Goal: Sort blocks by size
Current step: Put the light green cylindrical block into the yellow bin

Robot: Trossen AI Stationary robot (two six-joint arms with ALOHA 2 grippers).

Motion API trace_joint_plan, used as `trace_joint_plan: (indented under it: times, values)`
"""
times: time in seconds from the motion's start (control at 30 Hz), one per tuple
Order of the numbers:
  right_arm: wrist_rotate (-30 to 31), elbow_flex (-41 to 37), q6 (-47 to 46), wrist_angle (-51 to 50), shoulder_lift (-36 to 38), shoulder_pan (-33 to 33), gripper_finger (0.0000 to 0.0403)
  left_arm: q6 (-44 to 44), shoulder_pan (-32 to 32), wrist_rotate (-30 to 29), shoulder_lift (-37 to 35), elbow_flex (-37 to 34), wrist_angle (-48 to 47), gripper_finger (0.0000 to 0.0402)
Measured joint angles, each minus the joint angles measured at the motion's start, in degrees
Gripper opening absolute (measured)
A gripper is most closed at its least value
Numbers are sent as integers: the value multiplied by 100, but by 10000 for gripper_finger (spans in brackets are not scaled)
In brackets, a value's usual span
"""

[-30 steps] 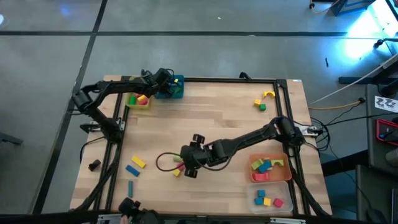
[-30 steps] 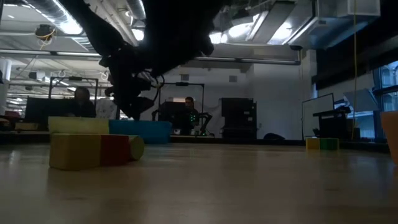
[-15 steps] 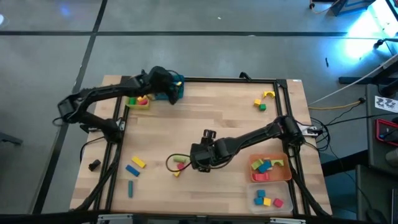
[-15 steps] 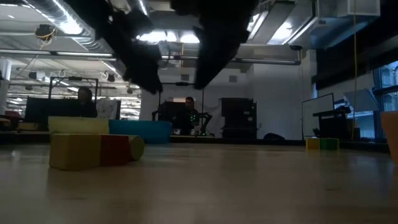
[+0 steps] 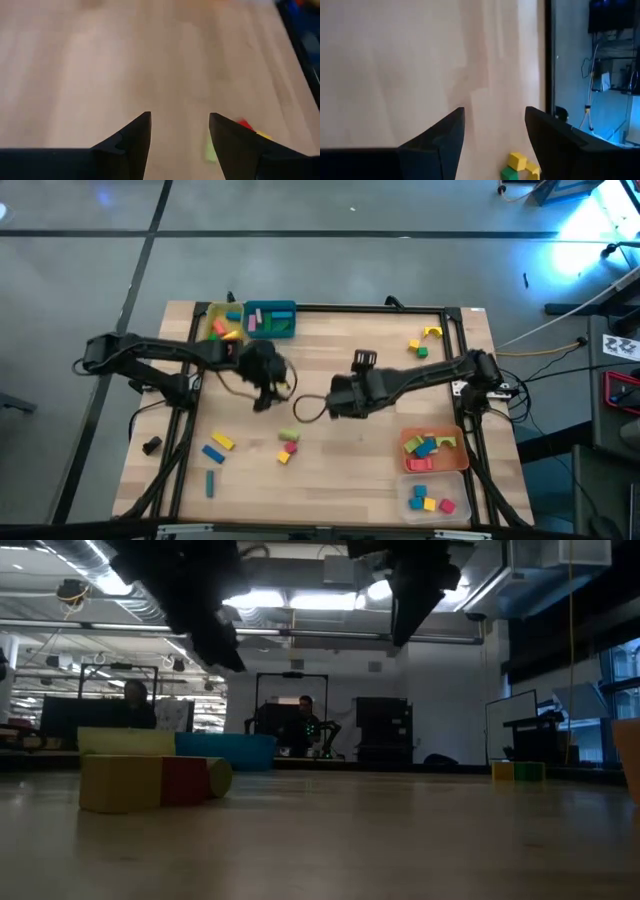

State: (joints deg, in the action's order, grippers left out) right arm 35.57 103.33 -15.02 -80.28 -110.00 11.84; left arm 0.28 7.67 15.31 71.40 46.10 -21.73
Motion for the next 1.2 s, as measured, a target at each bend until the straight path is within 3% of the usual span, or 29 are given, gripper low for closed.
trace_joint_plan:
  times: [0.33, 0.6, 0.77, 0.97, 1.2]
  values:
    - [-25, 1, 125, -527, 284, -1057, 209, 167, -1549, -138, 20, -677, 1174, 184]
    - [-47, -1, 191, -823, 732, -1896, 209, 167, -1988, -771, 354, -1144, 1970, 184]
    - [-2, -80, 201, -673, 1210, -2329, 209, 143, -2061, -822, 636, -1291, 2281, 184]
    - [-133, -1603, 506, 528, 2443, -2676, 209, 169, -2108, -826, 1105, -1298, 2340, 184]
    - [-1001, -3868, 778, 1992, 4239, -3193, 209, 218, -2110, -929, 1585, -1296, 2487, 184]
